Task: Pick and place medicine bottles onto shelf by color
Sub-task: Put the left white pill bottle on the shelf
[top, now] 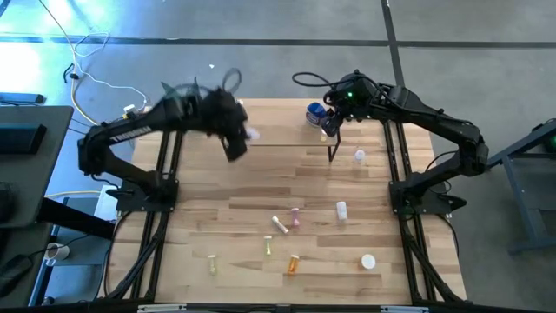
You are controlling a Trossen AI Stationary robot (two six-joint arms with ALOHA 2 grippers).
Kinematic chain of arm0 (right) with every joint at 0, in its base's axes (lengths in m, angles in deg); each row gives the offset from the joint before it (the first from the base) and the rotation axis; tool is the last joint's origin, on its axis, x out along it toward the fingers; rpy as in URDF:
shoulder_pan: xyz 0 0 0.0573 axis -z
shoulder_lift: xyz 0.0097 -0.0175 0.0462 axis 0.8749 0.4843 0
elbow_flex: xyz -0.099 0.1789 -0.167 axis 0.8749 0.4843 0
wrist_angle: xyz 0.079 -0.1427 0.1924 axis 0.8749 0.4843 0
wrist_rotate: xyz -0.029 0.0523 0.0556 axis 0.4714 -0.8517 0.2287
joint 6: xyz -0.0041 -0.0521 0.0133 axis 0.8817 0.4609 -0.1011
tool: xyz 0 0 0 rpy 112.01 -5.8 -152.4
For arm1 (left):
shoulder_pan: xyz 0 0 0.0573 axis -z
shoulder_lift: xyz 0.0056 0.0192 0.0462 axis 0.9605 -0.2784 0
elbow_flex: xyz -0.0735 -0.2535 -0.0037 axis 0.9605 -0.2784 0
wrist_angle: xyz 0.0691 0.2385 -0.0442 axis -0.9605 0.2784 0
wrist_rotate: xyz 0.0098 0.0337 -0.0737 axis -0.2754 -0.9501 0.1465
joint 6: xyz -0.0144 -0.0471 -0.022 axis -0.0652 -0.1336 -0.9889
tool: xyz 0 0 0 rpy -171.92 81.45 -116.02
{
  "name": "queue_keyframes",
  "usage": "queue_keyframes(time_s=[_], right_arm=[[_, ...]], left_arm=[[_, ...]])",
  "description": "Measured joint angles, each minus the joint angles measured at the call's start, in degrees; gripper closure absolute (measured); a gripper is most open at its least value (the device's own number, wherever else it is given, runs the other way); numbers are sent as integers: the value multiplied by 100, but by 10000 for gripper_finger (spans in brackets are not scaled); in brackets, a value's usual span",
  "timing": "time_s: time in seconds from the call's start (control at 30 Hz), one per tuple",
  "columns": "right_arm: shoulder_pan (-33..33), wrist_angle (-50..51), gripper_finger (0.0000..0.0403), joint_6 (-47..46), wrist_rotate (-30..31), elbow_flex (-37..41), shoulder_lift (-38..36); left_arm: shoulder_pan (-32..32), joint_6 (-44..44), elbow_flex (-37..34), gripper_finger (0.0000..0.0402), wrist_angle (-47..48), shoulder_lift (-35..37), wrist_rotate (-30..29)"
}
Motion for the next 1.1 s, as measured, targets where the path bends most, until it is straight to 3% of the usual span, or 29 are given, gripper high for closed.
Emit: queue_keyframes(time_s=[0.17, 0.3, 0.43, 0.7, 1.1], right_arm=[[-1, 12, 217, -501, 0, 0, 0], [-2, 14, 217, -873, 2, 0, 0], [-1, 14, 217, -1132, 2, 0, 0], [0, 12, 217, -1362, 2, 0, 2], [-1, 15, 217, -1489, 4, 0, 2]], left_arm=[[-892, 873, 512, 260, 8, -44, -54], [-1447, 945, 817, 260, 13, -184, -240], [-1746, 812, 961, 260, 54, -437, -30], [-1733, 641, 1283, 259, 628, -1182, 536], [-1661, 963, 2224, 259, 1793, -2218, 516]])
